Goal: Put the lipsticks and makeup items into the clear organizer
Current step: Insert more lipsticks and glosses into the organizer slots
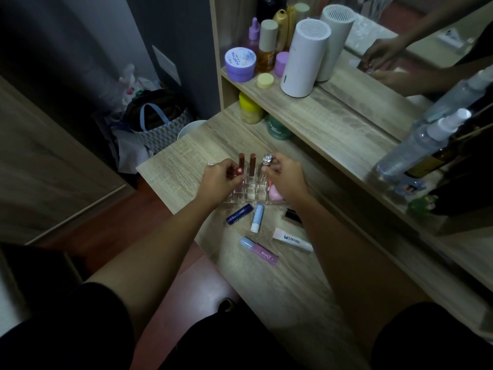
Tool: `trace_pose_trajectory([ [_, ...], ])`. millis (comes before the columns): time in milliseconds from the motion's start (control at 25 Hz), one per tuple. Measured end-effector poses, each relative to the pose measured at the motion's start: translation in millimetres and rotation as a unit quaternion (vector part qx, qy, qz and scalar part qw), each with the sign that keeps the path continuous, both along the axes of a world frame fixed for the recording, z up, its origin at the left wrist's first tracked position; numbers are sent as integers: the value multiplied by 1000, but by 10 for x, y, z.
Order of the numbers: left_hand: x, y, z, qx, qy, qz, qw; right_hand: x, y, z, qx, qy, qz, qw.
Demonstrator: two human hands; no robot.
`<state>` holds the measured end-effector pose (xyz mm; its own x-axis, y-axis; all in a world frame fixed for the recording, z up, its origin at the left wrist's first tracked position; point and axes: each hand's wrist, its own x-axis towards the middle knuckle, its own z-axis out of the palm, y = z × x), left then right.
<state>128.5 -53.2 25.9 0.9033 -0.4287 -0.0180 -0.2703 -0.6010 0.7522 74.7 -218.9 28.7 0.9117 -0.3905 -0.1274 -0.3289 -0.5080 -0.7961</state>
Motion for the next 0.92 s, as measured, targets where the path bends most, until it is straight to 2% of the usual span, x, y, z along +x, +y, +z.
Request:
trace_pose_trajectory([
  [440, -7, 1, -1, 17, 19, 7, 1000, -25, -56, -41, -38, 9, 38, 998],
  [600, -97, 68, -15, -28, 50, 75, 996, -129, -64, -52, -35, -8, 32, 999],
  [680, -249, 117, -42, -59, 35, 111, 991, -260, -54, -65, -51, -23, 20, 998],
  [800, -593, 203, -191, -23, 37, 34, 998, -593, -25, -123, -98, -5, 82, 992],
  [920, -851, 309, -331, 45, 72, -107, 991, -921, -16, -194, -155, 78, 182, 968],
])
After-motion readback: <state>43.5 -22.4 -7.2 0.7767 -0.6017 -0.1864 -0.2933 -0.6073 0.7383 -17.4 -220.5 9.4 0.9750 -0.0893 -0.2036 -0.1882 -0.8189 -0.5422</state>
